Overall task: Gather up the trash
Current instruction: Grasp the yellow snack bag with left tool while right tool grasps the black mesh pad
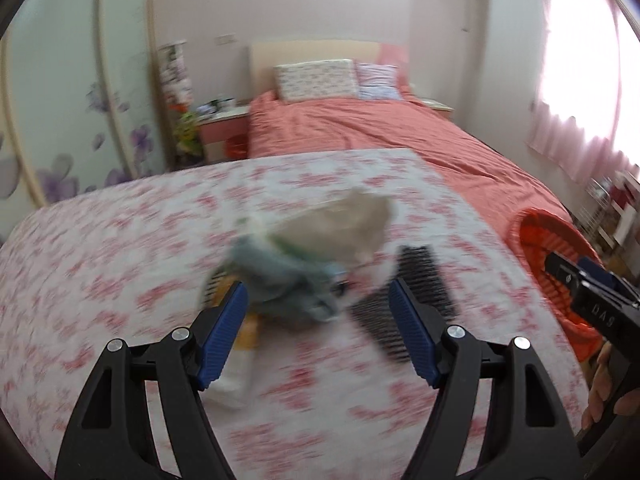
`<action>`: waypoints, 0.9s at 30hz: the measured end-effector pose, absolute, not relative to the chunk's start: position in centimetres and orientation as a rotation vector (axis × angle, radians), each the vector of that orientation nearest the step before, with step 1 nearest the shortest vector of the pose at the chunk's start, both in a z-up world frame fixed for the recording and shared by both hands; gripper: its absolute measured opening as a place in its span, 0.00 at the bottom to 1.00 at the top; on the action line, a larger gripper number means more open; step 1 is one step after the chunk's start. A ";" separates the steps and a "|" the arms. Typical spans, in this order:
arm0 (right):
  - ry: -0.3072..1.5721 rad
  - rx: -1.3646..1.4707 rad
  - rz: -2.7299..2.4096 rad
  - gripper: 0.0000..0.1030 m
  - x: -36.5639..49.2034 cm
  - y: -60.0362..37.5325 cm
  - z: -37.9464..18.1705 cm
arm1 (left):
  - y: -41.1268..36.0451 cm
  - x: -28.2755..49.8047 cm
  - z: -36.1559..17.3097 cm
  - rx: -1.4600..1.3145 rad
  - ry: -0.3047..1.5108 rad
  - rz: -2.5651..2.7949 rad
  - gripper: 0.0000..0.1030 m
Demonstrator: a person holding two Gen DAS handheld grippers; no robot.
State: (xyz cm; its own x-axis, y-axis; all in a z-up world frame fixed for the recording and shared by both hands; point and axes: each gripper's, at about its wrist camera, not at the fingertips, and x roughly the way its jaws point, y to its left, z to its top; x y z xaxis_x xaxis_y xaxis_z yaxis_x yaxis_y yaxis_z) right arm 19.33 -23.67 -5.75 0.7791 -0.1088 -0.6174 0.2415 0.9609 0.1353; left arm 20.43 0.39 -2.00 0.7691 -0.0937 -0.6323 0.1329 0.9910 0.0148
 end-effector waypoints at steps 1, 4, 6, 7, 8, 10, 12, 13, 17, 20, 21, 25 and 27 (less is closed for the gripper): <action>0.663 0.205 -0.171 0.70 19.8 -22.6 -6.0 | 1.4 20.5 -2.2 0.052 0.686 -0.102 0.70; 0.692 0.174 -0.122 0.70 21.0 -19.5 -6.7 | 3.9 20.7 -3.0 0.032 0.704 -0.063 0.70; 0.709 0.158 -0.097 0.70 21.9 -17.8 -7.1 | 5.0 20.7 -3.5 0.025 0.710 -0.048 0.70; 0.717 0.153 -0.091 0.70 22.3 -17.3 -7.3 | 5.5 20.7 -3.6 0.022 0.712 -0.043 0.70; 0.728 0.147 -0.085 0.70 22.8 -16.6 -7.6 | 6.0 20.7 -3.8 0.017 0.715 -0.040 0.70; 0.753 0.138 -0.075 0.70 23.9 -15.5 -8.1 | 6.6 20.6 -4.3 0.008 0.720 -0.041 0.70; 0.777 0.137 -0.077 0.70 24.8 -14.9 -8.6 | 7.2 20.3 -4.6 0.003 0.722 -0.046 0.70; 0.790 0.140 -0.079 0.70 25.4 -14.7 -8.9 | 7.4 20.2 -4.7 0.000 0.725 -0.050 0.70; 0.835 0.157 -0.094 0.69 26.7 -14.7 -9.8 | 8.1 19.9 -5.1 -0.010 0.726 -0.064 0.70; 0.852 0.159 -0.097 0.68 27.2 -14.6 -10.2 | 8.3 20.0 -5.3 -0.024 0.729 -0.078 0.70; 0.855 0.155 -0.096 0.68 27.3 -14.4 -10.2 | 8.3 20.1 -5.4 -0.024 0.730 -0.081 0.70; 0.868 0.143 -0.089 0.62 27.4 -13.9 -10.4 | 8.3 20.2 -5.8 -0.025 0.740 -0.085 0.70; 0.876 0.141 -0.085 0.59 27.5 -13.7 -10.5 | 8.2 20.3 -5.9 -0.028 0.745 -0.087 0.70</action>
